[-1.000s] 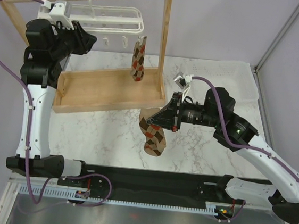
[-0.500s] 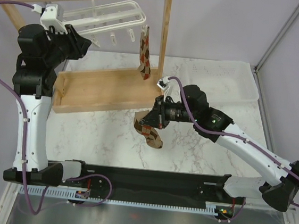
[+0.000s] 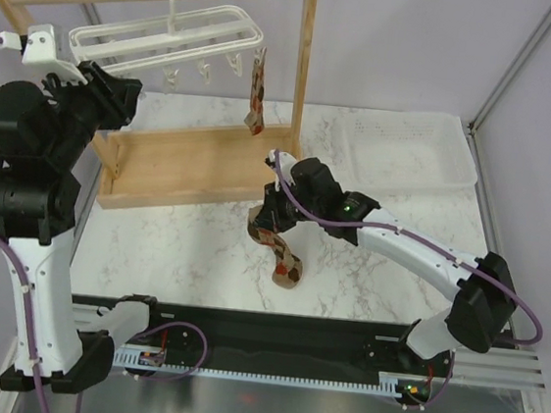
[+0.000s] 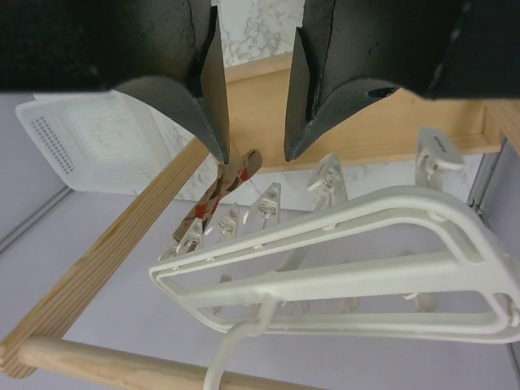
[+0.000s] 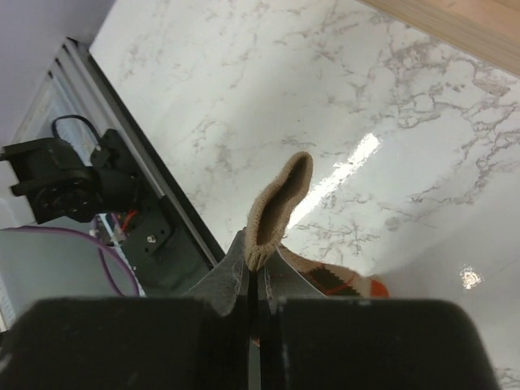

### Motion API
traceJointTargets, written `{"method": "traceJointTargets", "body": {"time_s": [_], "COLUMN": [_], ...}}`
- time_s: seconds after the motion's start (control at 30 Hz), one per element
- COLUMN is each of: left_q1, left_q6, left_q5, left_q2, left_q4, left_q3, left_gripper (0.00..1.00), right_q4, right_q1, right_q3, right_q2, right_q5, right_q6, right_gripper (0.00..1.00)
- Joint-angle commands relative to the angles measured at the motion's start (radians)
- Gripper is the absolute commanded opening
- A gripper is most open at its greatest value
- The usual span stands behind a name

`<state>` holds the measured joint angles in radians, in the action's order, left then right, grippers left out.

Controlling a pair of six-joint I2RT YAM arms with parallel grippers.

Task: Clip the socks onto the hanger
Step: Place the sock at the center of the board.

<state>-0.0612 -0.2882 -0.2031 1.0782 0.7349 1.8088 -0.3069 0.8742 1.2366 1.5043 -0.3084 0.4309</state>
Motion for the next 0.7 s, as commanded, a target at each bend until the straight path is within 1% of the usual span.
{"method": "traceJointTargets", "body": {"time_s": [0.0, 0.13, 0.33, 0.4, 0.53, 0.6, 0.63, 0.67], "left_q1": [-0.005, -0.003, -0.005, -0.003, -0.003, -0.003, -0.003, -0.003], "left_q6": [-0.023, 0.021, 0.046, 0.043, 0.052, 0.057, 0.058, 0.055], "left_q5": [0.091, 0.174, 0.287, 0.345, 0.396, 0.404, 0.404, 0.404], "left_q2": [-0.069, -0.089, -0.11, -0.126, -0.155, -0.162, -0.162, -0.165], "left_q4": [-0.012, -0.012, 0.003, -0.002, -0.025, -0.037, -0.042, -0.043], "left_q3": [-0.022, -0.026, -0.037, -0.052, -0.059, -0.057, -0.054, -0.057], "left_gripper": [0.41, 0.42, 0.43, 0.43, 0.43, 0.43, 0.43, 0.43], "right_q4": [0.046, 0.055, 0.055, 0.055, 0.065, 0.072, 0.071, 0.069], "right_q1": [0.003, 0.002, 0.003, 0.003, 0.003, 0.003, 0.003, 0.003], "right_q3": [0.018, 0.027, 0.061, 0.08, 0.106, 0.122, 0.129, 0.138], "right_q2": [0.054, 0.112, 0.194, 0.237, 0.306, 0.344, 0.353, 0.364], "right_q5": [0.054, 0.051, 0.109, 0.101, 0.085, 0.066, 0.072, 0.087], "right_q6": [-0.047, -0.057, -0.099, -0.121, -0.13, -0.148, -0.153, -0.158], "right_gripper": [0.04, 0.04, 0.06, 0.06, 0.09, 0.12, 0.22, 0.27]}}
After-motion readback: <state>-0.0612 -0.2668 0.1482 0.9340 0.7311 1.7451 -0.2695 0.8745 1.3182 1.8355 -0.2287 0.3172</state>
